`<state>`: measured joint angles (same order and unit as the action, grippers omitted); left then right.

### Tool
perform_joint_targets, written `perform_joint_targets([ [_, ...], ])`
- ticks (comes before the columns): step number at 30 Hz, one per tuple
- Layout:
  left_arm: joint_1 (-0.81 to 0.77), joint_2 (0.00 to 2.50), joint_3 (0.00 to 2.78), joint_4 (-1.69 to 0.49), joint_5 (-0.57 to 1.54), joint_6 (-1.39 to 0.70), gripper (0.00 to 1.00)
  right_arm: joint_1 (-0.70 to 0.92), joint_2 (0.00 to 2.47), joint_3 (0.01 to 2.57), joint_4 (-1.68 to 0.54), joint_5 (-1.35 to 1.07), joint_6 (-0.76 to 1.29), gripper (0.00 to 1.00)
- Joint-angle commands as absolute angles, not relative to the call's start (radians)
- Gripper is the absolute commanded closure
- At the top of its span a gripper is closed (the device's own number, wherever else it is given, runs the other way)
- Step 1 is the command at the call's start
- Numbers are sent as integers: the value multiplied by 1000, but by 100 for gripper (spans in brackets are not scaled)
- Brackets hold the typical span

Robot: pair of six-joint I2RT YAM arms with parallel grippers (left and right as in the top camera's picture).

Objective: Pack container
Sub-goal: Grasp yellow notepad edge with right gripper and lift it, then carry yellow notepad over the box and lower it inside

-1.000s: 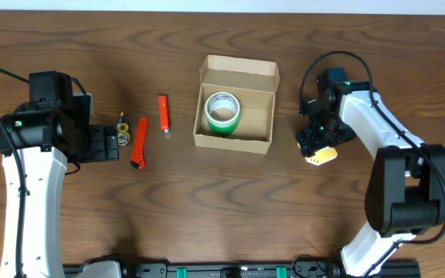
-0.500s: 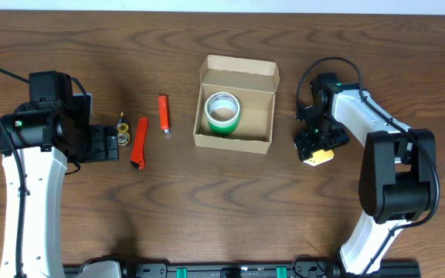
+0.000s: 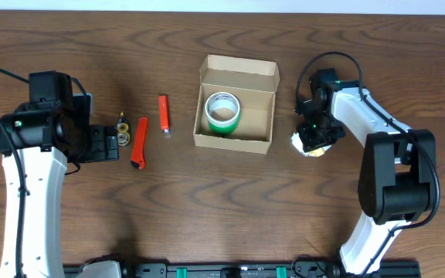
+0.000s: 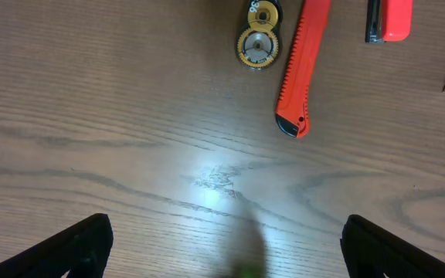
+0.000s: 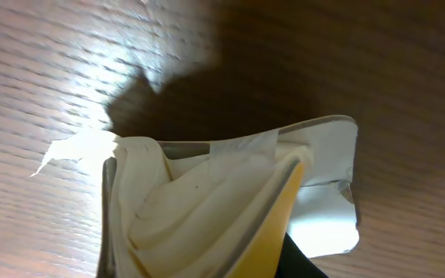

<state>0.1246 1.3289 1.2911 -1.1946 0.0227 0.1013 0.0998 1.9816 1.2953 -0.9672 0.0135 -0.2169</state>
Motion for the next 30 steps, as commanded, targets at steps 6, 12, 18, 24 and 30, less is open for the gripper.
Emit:
perform_joint_targets([
  [6, 131, 1336, 1310, -1196, 22, 89, 5, 108, 1946, 1375, -1002, -39, -179, 82],
  [12, 131, 1336, 1310, -1197, 22, 89, 5, 120, 1847, 1552, -1090, -51, -105, 81],
  [18, 131, 1336, 1310, -1197, 22, 89, 5, 201, 1748, 1786, -1176, -50, -64, 78],
  [24, 131, 1336, 1310, -1197, 22, 89, 5, 337, 1708, 1906, -1230, -3, 142, 76],
  [30, 131, 1336, 1310, -1196, 22, 89, 5, 492, 1727, 1902, -1217, 97, 388, 74],
])
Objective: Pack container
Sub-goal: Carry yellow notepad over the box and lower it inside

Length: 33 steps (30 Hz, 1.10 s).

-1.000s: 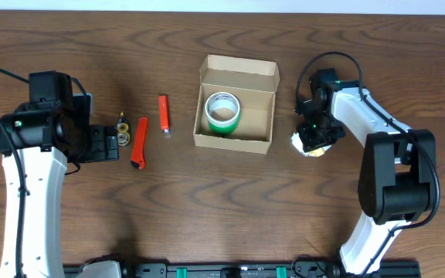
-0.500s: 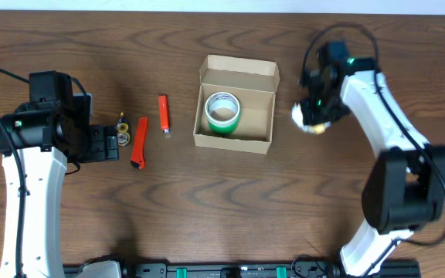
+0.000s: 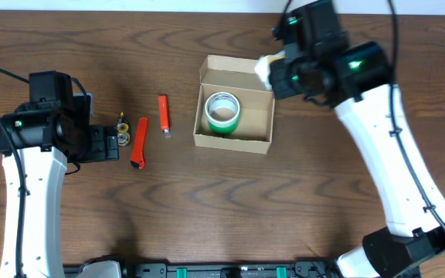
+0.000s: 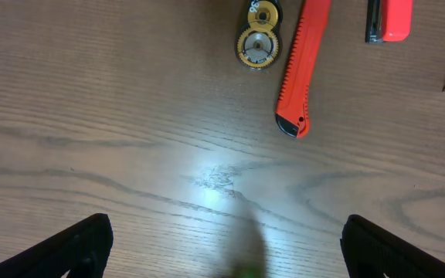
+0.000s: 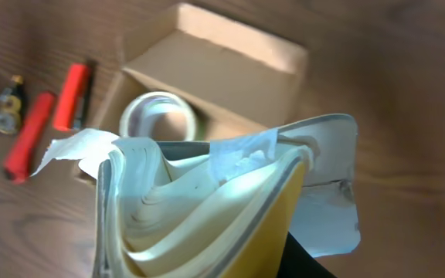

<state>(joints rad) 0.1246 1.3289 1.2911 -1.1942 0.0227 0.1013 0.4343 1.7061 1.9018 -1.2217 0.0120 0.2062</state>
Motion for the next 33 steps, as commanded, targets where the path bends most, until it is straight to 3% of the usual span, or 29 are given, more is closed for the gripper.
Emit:
perform_joint_targets([
  [1, 131, 1336, 1310, -1197, 22, 89, 5, 513, 1736, 1902, -1214, 129, 432, 74],
  [12, 131, 1336, 1310, -1197, 22, 89, 5, 634, 1952, 1902, -1140, 244, 761, 74],
  [33, 131, 1336, 1310, -1197, 22, 89, 5, 661, 2080, 1902, -1059, 160, 906, 69],
])
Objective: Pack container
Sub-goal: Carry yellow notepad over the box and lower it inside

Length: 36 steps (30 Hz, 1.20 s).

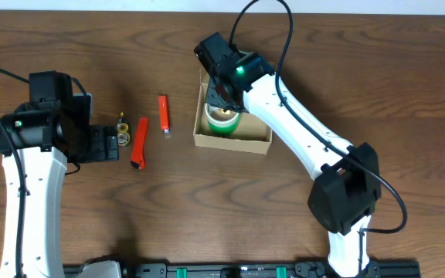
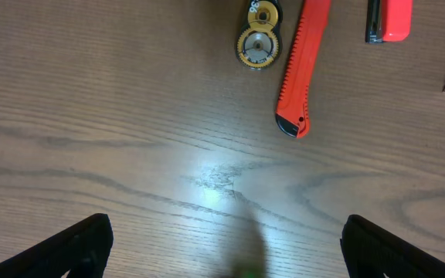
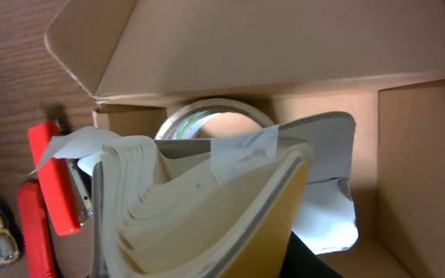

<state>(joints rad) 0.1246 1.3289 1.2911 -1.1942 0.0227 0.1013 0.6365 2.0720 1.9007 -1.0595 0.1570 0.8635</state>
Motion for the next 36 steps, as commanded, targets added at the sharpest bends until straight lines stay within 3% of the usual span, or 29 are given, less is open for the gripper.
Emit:
perform_joint_targets([
  [1, 131, 1336, 1310, -1196, 22, 89, 5, 664, 2081, 1902, -1056, 160, 910, 69],
  [17, 131, 1336, 1310, -1196, 22, 89, 5, 689, 2153, 1902, -1065, 168, 920, 64],
  [24, 131, 1336, 1310, -1197, 22, 89, 5, 688, 2153, 1902, -1057, 168, 920, 44],
  [36, 131, 1336, 1310, -1197, 22, 89, 5, 688, 2153, 1902, -1020, 168, 863, 32],
])
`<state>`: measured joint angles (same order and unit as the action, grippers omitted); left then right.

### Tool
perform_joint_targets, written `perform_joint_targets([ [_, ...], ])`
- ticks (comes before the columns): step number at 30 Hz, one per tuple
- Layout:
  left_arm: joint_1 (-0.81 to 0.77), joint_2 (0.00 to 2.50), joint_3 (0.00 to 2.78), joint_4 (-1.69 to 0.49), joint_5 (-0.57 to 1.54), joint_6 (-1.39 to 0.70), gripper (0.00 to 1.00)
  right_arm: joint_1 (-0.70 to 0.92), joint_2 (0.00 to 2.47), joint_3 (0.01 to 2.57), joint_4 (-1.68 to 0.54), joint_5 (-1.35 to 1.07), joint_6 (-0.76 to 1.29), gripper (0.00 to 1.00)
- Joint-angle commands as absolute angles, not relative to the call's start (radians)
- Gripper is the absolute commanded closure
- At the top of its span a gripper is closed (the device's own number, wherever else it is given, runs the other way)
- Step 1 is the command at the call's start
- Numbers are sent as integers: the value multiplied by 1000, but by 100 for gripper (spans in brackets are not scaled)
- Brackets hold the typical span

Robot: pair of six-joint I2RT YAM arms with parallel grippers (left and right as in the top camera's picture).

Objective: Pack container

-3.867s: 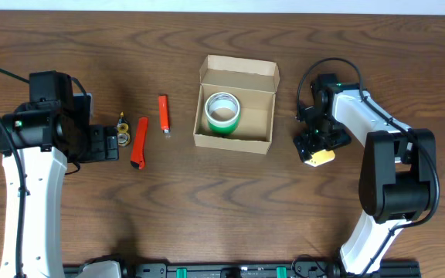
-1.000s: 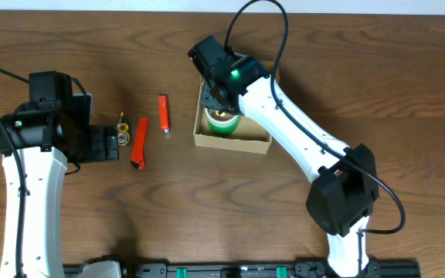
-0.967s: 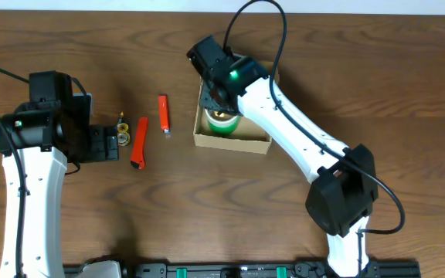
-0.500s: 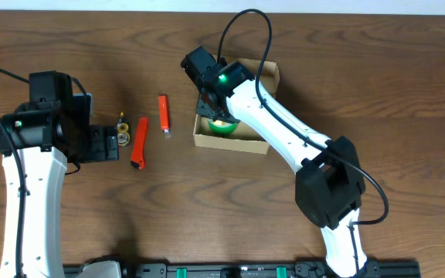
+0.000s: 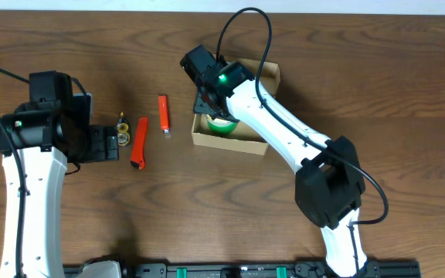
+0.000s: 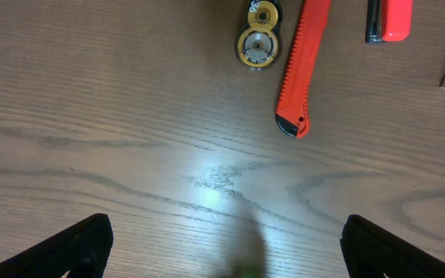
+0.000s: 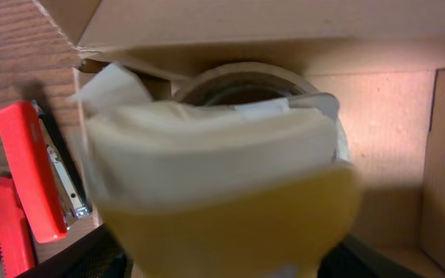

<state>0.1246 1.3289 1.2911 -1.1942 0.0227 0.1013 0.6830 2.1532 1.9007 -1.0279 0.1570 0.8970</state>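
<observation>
An open cardboard box (image 5: 242, 145) sits mid-table with a green tape roll (image 5: 222, 123) inside. My right gripper (image 5: 211, 94) hovers over the box's left part. In the right wrist view the white-and-yellow notepad (image 7: 215, 162) is a blur lying between the spread fingers (image 7: 91, 255) of that gripper (image 7: 222, 259), above the tape roll (image 7: 238, 77) and the box wall (image 7: 385, 116). My left gripper (image 5: 103, 144) stands open at the left over bare wood (image 6: 226, 247), with nothing in it.
A red box cutter (image 5: 139, 143) (image 6: 304, 66), a small red stapler-like item (image 5: 163, 113) (image 6: 388, 19) and a yellow-and-black round piece (image 5: 122, 131) (image 6: 259, 42) lie left of the box. The box's rear flap (image 5: 257, 68) stands up.
My right gripper has moved slightly left and down over the box and opened. The notepad, gripped and sharp before, now shows blurred and turned between the spread fingers. The left arm is unchanged.
My right gripper was shut on the notepad at the table right of the box. Then it held the pad high beside the box's back right corner, then over the tape roll inside. Now the fingers stand apart with the pad loose over the box. The left arm never moved.
</observation>
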Motion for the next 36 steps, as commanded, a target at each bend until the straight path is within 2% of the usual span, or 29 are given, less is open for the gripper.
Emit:
perform_joint_targets([
  [1, 131, 1336, 1310, -1197, 22, 89, 5, 688, 2153, 1902, -1020, 168, 857, 31],
  [14, 131, 1336, 1310, -1197, 22, 89, 5, 687, 2151, 1940, -1009, 173, 771, 27],
  [25, 131, 1336, 1310, -1197, 22, 89, 5, 689, 2149, 2215, -1153, 221, 644, 22],
  [30, 131, 1336, 1310, -1197, 22, 89, 5, 714, 2149, 2255, -1187, 183, 545, 24],
  [36, 131, 1336, 1310, -1197, 22, 89, 5, 799, 2149, 2255, -1193, 153, 331, 25],
])
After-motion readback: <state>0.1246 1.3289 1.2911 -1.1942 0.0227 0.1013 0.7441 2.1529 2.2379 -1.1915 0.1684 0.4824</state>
